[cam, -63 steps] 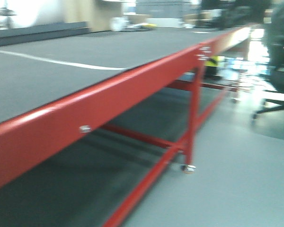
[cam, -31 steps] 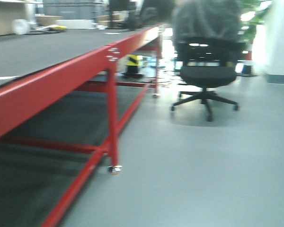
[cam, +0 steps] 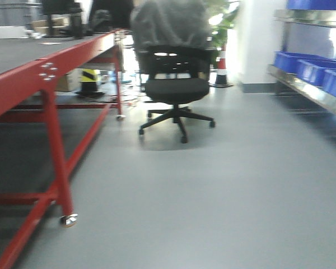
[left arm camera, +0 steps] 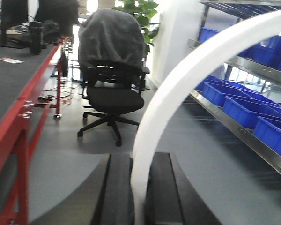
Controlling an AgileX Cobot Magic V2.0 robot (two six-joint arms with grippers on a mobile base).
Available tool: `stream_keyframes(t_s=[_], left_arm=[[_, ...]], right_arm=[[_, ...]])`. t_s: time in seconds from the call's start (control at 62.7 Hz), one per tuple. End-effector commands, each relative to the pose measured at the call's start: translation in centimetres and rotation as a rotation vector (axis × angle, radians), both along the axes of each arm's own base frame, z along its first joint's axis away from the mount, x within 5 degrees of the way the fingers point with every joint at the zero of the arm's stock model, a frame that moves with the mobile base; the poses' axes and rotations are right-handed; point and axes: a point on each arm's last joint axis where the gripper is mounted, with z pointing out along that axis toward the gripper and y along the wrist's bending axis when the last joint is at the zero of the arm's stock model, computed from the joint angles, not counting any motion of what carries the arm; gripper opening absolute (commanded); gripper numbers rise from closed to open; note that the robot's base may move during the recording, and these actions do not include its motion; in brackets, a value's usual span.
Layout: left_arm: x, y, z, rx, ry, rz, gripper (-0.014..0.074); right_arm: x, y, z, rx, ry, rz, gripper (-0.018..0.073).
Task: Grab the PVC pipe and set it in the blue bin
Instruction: 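Drive the base away from the table toward the shelf of blue bins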
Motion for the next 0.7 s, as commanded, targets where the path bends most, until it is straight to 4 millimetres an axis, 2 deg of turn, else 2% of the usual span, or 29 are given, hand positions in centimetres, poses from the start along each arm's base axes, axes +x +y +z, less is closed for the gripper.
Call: stream_keyframes(t_s=[0.0,0.686], left_arm=[[-0.08,-0.09,0.30,-0.012,-0.029,-0.010,-0.0111],[-0.08,-0.09,0.30,-0.012,-0.029,-0.010,-0.0111]], right_arm=[[-0.22,0.00,0.37,0.000,-0.034,0.004,-0.0169],[-0.22,0.00,0.37,0.000,-0.034,0.004,-0.0169]])
